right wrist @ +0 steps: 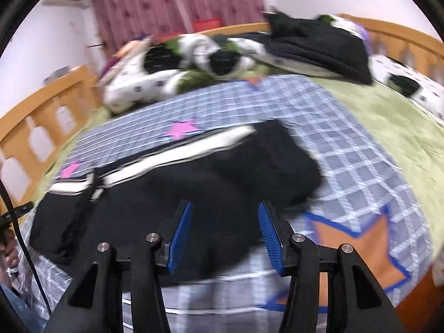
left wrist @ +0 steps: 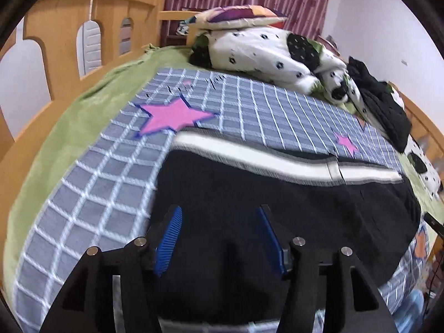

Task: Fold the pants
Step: 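Release the trousers and raise both tools above the folded bundle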

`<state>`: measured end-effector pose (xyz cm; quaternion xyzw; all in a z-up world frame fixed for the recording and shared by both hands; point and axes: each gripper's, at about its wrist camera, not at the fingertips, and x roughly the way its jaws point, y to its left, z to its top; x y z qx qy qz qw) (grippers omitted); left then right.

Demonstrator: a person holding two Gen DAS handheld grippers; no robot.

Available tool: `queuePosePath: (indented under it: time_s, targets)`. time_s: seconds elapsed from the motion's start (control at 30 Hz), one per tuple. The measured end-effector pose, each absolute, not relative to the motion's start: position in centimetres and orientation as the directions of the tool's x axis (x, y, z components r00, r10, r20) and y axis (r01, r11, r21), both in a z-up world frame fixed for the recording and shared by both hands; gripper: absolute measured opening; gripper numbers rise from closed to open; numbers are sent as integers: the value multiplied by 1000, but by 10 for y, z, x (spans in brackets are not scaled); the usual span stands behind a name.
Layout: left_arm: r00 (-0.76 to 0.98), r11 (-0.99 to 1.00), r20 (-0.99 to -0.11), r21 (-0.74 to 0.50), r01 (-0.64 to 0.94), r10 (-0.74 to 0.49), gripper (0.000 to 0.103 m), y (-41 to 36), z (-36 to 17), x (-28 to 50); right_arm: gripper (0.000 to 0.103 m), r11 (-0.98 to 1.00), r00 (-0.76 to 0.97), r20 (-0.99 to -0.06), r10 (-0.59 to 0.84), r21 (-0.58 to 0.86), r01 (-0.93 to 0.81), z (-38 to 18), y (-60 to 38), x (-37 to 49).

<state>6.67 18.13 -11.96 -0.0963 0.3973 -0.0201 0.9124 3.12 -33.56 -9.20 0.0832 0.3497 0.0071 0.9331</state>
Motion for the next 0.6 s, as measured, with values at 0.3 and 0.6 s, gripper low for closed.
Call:
queuePosePath:
  time_s: [0.3,0.6]
  targets:
    - [651,991,-756,-128,-32,-77,54,159,-148,26,45,998,639,-766,62,45,-42,-163,-290,60]
    - [657,951,-733,-299,-76,-177,54,166,-140,11,47,950,629,-725,280,116,-289,-148,-197,43]
